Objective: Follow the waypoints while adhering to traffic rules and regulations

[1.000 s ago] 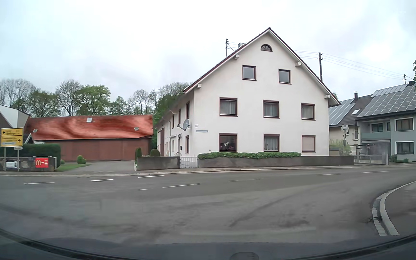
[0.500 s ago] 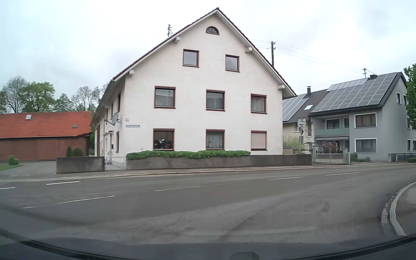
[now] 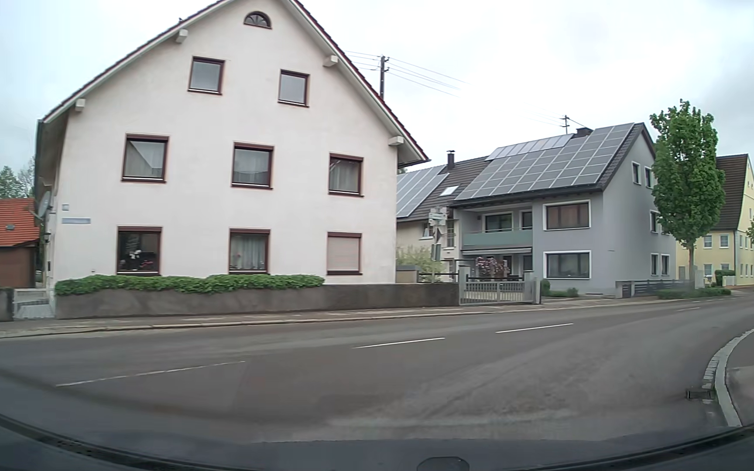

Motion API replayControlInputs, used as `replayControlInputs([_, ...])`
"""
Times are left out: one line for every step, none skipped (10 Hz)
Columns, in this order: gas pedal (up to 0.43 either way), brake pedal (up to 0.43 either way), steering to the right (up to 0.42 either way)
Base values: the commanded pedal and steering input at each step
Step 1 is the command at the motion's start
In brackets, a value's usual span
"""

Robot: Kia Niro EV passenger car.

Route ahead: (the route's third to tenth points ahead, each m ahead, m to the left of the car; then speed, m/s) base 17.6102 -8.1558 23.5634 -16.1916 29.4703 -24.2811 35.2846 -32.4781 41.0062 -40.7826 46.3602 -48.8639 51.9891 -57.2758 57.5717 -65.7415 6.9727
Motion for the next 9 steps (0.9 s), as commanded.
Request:
replayControlInputs([0.150,0.000,0.293])
replayControlInputs([0.157,0.000,0.293])
replayControlInputs([0.169,0.000,0.293])
replayControlInputs([0.177,0.000,0.294])
replayControlInputs([0.177,0.000,0.294])
replayControlInputs([0.189,0.000,0.293])
replayControlInputs([0.197,0.000,0.289])
replayControlInputs([0.197,0.000,0.282])
replayControlInputs([0.197,0.000,0.276])
